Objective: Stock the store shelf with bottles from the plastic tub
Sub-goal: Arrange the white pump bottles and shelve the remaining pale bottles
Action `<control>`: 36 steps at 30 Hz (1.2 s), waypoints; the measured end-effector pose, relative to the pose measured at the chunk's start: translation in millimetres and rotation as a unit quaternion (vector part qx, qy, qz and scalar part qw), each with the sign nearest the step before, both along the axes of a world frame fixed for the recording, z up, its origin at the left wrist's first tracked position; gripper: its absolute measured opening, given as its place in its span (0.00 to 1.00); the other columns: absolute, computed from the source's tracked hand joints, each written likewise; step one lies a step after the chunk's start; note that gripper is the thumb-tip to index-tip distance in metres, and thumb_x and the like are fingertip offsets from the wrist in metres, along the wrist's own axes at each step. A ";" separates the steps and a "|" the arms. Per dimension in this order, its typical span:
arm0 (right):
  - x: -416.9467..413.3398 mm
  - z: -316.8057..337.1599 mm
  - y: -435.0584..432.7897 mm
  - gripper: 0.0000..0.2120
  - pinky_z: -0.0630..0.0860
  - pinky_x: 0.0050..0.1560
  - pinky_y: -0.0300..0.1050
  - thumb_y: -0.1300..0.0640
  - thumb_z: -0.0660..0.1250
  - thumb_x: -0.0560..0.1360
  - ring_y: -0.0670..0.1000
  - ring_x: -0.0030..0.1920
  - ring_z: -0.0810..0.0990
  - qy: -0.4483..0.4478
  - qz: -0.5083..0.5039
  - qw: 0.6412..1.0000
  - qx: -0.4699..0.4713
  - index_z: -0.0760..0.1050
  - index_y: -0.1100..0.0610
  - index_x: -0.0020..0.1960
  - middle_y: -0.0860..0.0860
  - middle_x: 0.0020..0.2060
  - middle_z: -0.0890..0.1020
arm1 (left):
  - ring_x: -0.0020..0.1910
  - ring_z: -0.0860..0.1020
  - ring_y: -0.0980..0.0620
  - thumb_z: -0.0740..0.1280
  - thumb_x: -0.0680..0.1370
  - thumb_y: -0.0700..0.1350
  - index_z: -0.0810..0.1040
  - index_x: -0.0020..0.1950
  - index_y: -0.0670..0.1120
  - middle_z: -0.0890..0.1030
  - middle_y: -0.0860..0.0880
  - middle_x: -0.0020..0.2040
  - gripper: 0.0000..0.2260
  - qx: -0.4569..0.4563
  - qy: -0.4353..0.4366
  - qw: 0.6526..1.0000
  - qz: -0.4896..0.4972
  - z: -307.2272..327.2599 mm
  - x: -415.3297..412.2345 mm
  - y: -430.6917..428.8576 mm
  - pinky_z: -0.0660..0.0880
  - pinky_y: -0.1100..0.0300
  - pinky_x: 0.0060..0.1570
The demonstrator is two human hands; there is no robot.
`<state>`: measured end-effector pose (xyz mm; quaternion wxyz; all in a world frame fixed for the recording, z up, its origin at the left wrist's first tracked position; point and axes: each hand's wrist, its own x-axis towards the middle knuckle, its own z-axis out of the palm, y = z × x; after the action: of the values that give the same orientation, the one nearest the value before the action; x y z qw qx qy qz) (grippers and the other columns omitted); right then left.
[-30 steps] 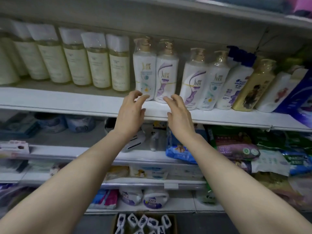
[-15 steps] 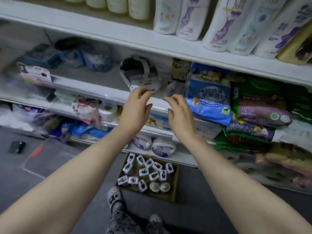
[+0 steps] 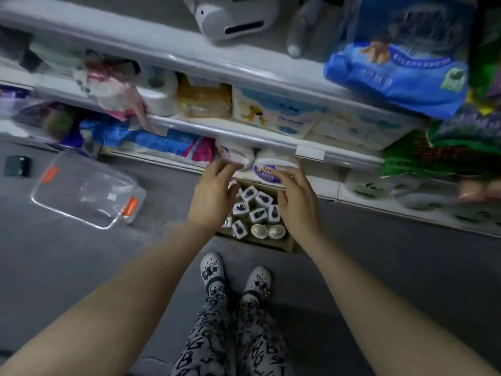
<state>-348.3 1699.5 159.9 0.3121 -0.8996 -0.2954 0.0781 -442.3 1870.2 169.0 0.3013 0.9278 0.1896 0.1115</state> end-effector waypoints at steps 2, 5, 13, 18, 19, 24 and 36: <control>-5.7 -26.6 -8.0 0.24 0.78 0.60 0.55 0.70 0.66 0.74 0.54 0.61 0.77 0.024 -0.010 1.000 -0.008 0.75 0.56 0.69 0.50 0.63 0.72 | 0.53 0.78 0.43 0.71 0.74 0.37 0.79 0.63 0.45 0.78 0.45 0.58 0.17 -0.022 0.021 1.000 0.000 -28.6 -8.3 -2.0 0.75 0.54 0.44; -13.8 -65.9 -17.8 0.23 0.75 0.63 0.56 0.70 0.65 0.75 0.55 0.63 0.76 0.057 -0.025 0.997 -0.041 0.75 0.57 0.68 0.52 0.64 0.73 | 0.52 0.79 0.41 0.71 0.73 0.35 0.79 0.63 0.44 0.78 0.43 0.59 0.18 -0.044 0.054 0.997 -0.012 -73.5 -20.0 -8.6 0.76 0.52 0.46; -37.6 -171.3 -36.6 0.22 0.76 0.64 0.53 0.66 0.67 0.76 0.55 0.65 0.76 0.119 -0.030 0.987 -0.106 0.74 0.56 0.70 0.52 0.67 0.73 | 0.55 0.79 0.40 0.72 0.73 0.37 0.77 0.65 0.45 0.78 0.43 0.61 0.21 -0.075 0.134 0.987 -0.040 -185.0 -40.6 -28.6 0.78 0.49 0.49; -44.2 -231.9 -45.2 0.23 0.76 0.60 0.50 0.67 0.68 0.75 0.57 0.63 0.77 0.131 -0.048 0.983 -0.122 0.76 0.55 0.68 0.54 0.65 0.76 | 0.55 0.78 0.42 0.72 0.73 0.37 0.76 0.68 0.46 0.78 0.44 0.61 0.24 -0.082 0.162 0.982 -0.059 -246.3 -39.1 -42.9 0.76 0.52 0.50; -43.2 -245.1 -46.7 0.22 0.76 0.60 0.50 0.67 0.69 0.74 0.57 0.63 0.77 0.135 -0.053 0.982 -0.124 0.76 0.55 0.67 0.54 0.65 0.76 | 0.55 0.78 0.42 0.72 0.72 0.37 0.75 0.69 0.46 0.78 0.44 0.61 0.24 -0.082 0.169 0.980 -0.062 -260.6 -36.8 -45.3 0.75 0.52 0.51; -34.6 -310.8 -60.1 0.26 0.75 0.63 0.53 0.68 0.71 0.71 0.56 0.64 0.77 0.164 -0.080 0.974 -0.138 0.76 0.56 0.68 0.54 0.64 0.77 | 0.57 0.77 0.41 0.73 0.71 0.38 0.75 0.69 0.46 0.78 0.44 0.61 0.26 -0.089 0.204 0.971 -0.091 -328.4 -22.5 -61.6 0.75 0.51 0.51; -19.3 -454.3 -92.5 0.37 0.69 0.69 0.57 0.63 0.77 0.68 0.58 0.70 0.69 0.199 -0.076 0.938 -0.274 0.66 0.54 0.73 0.52 0.69 0.70 | 0.67 0.74 0.43 0.71 0.74 0.40 0.71 0.73 0.45 0.74 0.45 0.71 0.27 -0.095 0.272 0.950 -0.122 -468.3 -0.6 -92.8 0.71 0.49 0.65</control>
<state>-367.6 1607.0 -294.4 0.1113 -0.9359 -0.1251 0.3098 -442.9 1777.4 -299.3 0.3364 0.9060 0.1597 -0.2012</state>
